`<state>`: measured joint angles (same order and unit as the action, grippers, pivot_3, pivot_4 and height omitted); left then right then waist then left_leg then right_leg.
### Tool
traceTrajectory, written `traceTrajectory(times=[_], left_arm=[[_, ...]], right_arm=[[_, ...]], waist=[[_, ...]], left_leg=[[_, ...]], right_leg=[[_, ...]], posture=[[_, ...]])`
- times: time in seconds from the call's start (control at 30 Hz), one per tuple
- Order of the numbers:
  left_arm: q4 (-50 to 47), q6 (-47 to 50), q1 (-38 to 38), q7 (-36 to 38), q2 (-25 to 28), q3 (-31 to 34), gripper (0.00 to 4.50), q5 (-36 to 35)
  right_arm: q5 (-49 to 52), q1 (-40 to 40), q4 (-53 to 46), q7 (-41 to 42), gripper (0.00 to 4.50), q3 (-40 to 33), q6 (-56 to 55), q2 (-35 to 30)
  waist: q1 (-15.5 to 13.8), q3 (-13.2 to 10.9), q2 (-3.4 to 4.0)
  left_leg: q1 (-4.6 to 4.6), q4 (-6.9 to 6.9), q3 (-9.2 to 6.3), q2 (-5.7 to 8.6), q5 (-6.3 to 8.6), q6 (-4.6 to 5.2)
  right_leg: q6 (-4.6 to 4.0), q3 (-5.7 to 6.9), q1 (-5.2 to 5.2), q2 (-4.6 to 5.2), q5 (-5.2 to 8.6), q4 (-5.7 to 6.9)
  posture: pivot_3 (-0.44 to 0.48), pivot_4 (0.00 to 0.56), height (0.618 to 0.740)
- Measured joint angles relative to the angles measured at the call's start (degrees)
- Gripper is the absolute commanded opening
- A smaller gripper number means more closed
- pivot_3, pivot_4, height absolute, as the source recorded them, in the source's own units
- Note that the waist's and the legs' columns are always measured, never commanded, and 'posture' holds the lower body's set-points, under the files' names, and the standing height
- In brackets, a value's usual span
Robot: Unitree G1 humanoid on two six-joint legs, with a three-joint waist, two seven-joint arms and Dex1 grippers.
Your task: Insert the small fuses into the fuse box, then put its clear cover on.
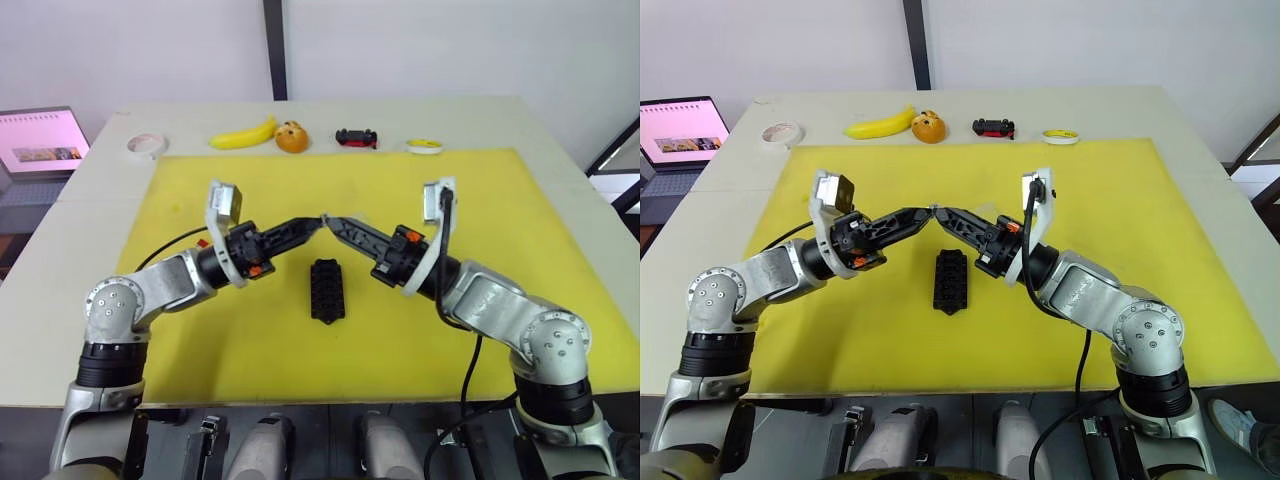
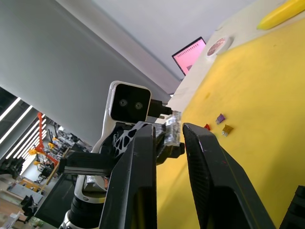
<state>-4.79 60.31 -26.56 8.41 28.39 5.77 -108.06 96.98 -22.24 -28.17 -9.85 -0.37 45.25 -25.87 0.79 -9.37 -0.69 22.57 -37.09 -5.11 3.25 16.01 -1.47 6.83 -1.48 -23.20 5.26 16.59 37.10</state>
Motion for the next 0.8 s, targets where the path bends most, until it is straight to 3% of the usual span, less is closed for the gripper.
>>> traceTrajectory(times=[0.07, 0.1, 0.43, 0.53, 0.63, 0.77, 0.8], left_arm=[[0.0, 0.0, 0.0, 0.2, -0.2, 0.0, 0.0, -0.1], [-0.1, 0.0, 0.0, 0.2, -0.3, 0.0, 0.0, -0.1], [-0.1, 0.1, -0.1, 0.0, -0.3, 0.0, 0.0, -0.1], [0.2, 0.3, -0.7, -0.5, -0.2, -0.4, 0.9, 0.3], [1.1, 2.0, -2.2, 1.8, 2.5, -0.5, 2.38, 2.0], [1.3, 5.6, -5.5, 11.7, 9.0, -0.5, 4.38, 9.1], [1.1, 6.0, -6.1, 16.2, 12.2, -0.6, 4.47, 12.9]], right_arm=[[0.0, 0.0, 0.0, -0.2, 0.08, 0.0, 0.0, 0.0], [0.1, 0.0, 0.0, -0.3, 0.01, 0.0, -0.1, 0.0], [1.1, 0.1, 0.0, -1.1, 0.01, 0.0, -0.2, 0.0], [2.2, 0.5, 0.0, -1.1, 0.0, -0.1, -0.3, -0.2], [4.0, 0.7, -1.2, -1.0, 0.0, -0.2, -0.4, -1.3], [5.0, 0.6, -2.2, 0.1, 0.0, -0.5, 0.2, -5.4], [4.8, 0.5, -2.5, 1.2, 0.0, -0.8, 1.2, -8.3]], waist=[[0.0, 0.0, 0.0], [0.0, 0.0, 0.0], [0.0, 0.0, 0.0], [0.0, 0.0, 0.0], [0.0, 0.0, -0.01], [0.1, -0.1, 0.01], [0.2, -0.2, 0.04]], left_leg=[[0.0, 0.0, 0.0, 0.0, 0.0, 0.0], [0.0, 0.0, 0.0, 0.0, 0.0, 0.0], [0.0, 0.0, 0.0, 0.0, 0.0, 0.0], [0.0, 0.0, 0.0, 0.0, 0.0, 0.0], [0.0, 0.01, 0.0, -0.01, 0.0, 0.0], [0.0, 0.02, 0.05, -0.01, 0.0, 0.01], [-0.01, 0.04, 0.06, -0.01, 0.0, 0.01]], right_leg=[[0.0, 0.0, 0.0, 0.0, 0.0, 0.0], [0.0, 0.0, 0.0, 0.0, 0.0, 0.0], [0.0, 0.0, 0.0, 0.0, 0.0, 0.0], [0.0, 0.0, 0.0, 0.0, 0.0, 0.0], [0.0, -0.01, 0.0, -0.05, 0.0, 0.01], [-0.01, -0.03, 0.0, -0.12, 0.01, 0.0], [-0.01, -0.05, 0.0, -0.15, 0.01, -0.01]], posture=[[0.0, 0.15, 0.74], [0.0, 0.15, 0.74], [0.0, 0.15, 0.74], [0.0, 0.15, 0.74], [0.0, 0.15, 0.74], [0.0, 0.15, 0.74], [0.0, 0.15, 0.74]])
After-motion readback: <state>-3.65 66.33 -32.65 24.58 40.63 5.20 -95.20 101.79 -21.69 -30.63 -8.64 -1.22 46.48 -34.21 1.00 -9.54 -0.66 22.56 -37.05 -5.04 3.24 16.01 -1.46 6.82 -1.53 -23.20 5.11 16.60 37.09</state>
